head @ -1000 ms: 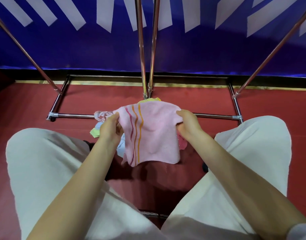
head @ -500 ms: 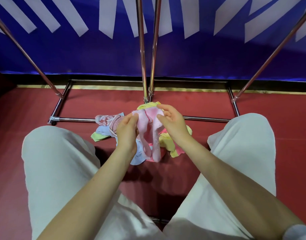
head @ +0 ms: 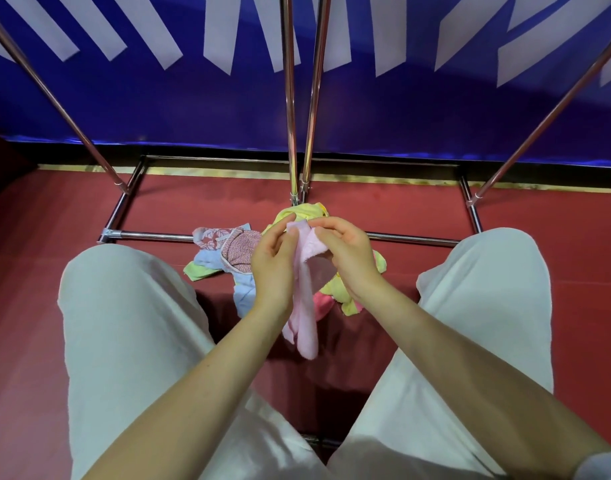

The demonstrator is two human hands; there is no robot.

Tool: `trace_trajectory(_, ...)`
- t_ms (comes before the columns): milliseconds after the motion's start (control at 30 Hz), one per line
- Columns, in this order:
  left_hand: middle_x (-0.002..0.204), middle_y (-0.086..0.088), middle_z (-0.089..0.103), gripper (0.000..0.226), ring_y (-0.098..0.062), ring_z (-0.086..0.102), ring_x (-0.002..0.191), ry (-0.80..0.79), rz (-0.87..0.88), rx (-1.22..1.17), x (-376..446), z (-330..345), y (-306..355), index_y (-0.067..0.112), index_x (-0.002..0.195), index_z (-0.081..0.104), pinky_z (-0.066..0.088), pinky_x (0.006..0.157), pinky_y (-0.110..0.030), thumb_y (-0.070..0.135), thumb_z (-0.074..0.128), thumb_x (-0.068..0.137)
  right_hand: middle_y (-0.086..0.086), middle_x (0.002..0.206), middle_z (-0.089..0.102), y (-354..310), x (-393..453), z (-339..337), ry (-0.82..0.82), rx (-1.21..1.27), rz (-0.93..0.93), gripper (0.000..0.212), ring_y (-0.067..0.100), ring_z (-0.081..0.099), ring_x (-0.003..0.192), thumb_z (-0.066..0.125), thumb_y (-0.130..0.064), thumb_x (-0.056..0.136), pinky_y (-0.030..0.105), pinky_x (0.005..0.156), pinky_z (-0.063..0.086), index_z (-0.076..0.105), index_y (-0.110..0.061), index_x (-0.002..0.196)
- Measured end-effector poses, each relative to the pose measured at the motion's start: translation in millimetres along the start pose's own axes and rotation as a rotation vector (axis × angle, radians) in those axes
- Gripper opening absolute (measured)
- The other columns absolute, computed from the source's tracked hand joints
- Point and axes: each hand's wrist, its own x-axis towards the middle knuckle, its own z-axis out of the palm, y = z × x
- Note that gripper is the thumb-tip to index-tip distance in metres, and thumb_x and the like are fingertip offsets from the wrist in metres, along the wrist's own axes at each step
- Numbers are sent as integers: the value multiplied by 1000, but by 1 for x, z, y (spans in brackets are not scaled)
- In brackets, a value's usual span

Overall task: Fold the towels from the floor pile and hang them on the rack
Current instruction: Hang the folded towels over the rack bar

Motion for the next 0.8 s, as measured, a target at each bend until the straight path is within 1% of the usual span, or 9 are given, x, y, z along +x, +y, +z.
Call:
trace_trajectory(67,125,-4,65,22,-9,63,106,0,-24,-10,2,0,-1,17,114,65,52,92,-21,9,53,97,18,105,68,-1,1,-2,-22,52,29,22,27,64,101,54,-4,83,46,98,49,68,-2,100)
trace_trajectory(133,127,-5,64,22,-18,61,115,1,-52,-27,4,-1,-1,19,113,65,49,100,-34,10,52,97,22,111,66,-3,1,-3,-50,75,57,24,30,63,103,50,3,88,53,98,48,65,3,106)
trace_trajectory(200,124,-4,66,23,-20,62,114,11,-82,-55,5,0,0,18,114,65,48,100,-37,9,52,97,13,101,69,-2,2,-4,-74,-9,20,26,28,65,98,48,5,90,54,96,49,68,-7,103)
trace_trajectory(300,113,-4,69,23,-15,65,99,9,-114,-83,6,-1,-1,16,114,66,49,96,-37,8,52,97,-6,74,68,-3,3,-4,-78,-162,-53,33,19,66,83,50,5,89,53,92,51,70,-21,95)
trace_trajectory(367,116,-9,69,23,-19,65,102,-11,-125,-91,8,-2,-2,20,108,68,49,98,-41,8,52,96,-3,75,69,-5,4,-4,-94,-220,-72,32,21,69,82,50,6,89,48,90,53,69,-18,100)
trace_trajectory(500,121,-16,66,23,-23,64,104,-37,-142,-122,12,-4,0,22,103,68,46,101,-44,7,53,96,6,93,70,-7,4,-6,-155,-238,-102,35,23,69,90,49,9,89,42,90,54,67,-16,107)
trace_trajectory(667,119,-12,68,20,-22,63,106,-72,-153,-109,8,-3,-1,27,96,74,46,104,-46,13,60,93,-3,71,65,-11,1,-7,-158,-301,-179,16,1,62,59,57,0,91,17,69,52,69,-8,98)
trace_trajectory(733,117,-7,69,20,-20,64,109,-79,-141,-81,3,-2,-1,34,89,77,47,103,-44,19,64,91,-9,75,61,-11,1,-9,-133,-376,-282,11,-1,59,65,63,-5,88,10,68,44,72,-7,93)
trace_trajectory(800,116,-4,70,23,-19,64,111,-72,-131,-79,-1,0,1,38,84,78,49,102,-40,20,65,91,-16,84,53,-9,2,-10,-87,-497,-445,7,0,54,79,68,-10,84,9,75,39,75,-11,87)
